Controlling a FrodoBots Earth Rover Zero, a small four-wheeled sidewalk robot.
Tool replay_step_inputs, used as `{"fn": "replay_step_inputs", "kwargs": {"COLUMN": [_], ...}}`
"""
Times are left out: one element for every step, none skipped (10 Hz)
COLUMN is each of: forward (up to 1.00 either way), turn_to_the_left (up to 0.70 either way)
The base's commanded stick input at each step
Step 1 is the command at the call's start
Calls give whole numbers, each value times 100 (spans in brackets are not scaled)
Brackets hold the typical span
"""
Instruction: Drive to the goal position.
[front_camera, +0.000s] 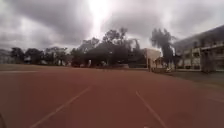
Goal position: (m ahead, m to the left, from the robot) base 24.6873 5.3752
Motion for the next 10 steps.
{"fn": "replay_step_inputs", "kwargs": {"forward": [70,70,70,70,70,70,70,70,70,70], "turn_to_the_left": [0,0,0,0,0,0,0,0,0,0]}}
